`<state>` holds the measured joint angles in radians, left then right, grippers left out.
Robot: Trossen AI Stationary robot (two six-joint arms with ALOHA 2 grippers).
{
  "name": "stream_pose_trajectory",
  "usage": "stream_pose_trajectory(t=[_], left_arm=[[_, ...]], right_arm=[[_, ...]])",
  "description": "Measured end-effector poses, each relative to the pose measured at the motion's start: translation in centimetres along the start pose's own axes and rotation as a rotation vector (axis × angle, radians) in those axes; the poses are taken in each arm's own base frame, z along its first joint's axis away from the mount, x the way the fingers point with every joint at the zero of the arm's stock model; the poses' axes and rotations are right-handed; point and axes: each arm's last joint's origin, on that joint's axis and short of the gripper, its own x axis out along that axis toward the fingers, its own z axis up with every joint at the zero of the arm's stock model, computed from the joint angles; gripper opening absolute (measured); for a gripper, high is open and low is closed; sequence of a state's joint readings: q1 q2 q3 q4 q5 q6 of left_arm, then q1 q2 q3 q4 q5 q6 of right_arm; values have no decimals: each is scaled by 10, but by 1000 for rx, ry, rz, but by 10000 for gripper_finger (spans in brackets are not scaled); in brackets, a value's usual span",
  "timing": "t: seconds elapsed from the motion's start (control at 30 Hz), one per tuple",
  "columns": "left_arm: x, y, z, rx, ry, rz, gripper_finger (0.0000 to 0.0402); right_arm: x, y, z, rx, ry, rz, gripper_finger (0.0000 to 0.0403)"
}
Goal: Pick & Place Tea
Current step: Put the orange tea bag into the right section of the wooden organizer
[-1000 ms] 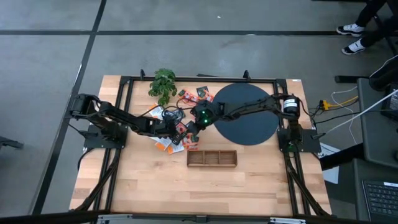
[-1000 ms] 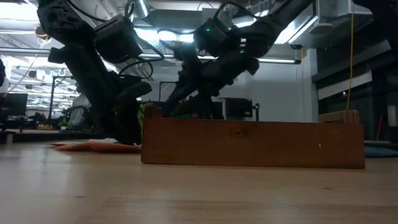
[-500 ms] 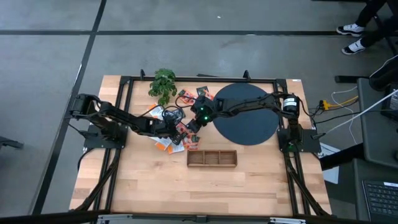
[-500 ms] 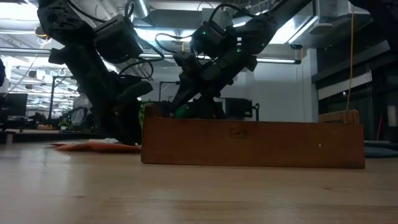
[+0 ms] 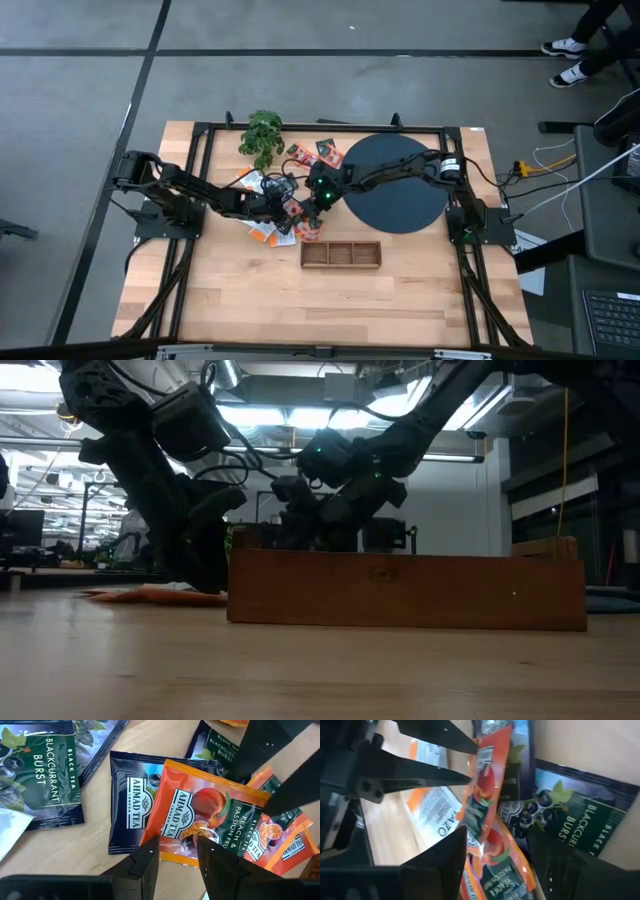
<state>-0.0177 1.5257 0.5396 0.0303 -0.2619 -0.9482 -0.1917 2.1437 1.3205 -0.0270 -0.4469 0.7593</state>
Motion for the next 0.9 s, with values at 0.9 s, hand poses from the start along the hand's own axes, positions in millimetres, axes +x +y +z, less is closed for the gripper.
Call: stream_pose_trajectory(t=[0.9], left_arm=[[0, 0, 0, -12, -8, 1, 129]], right_arm=[[-1, 9, 6, -32, -8, 34, 55]])
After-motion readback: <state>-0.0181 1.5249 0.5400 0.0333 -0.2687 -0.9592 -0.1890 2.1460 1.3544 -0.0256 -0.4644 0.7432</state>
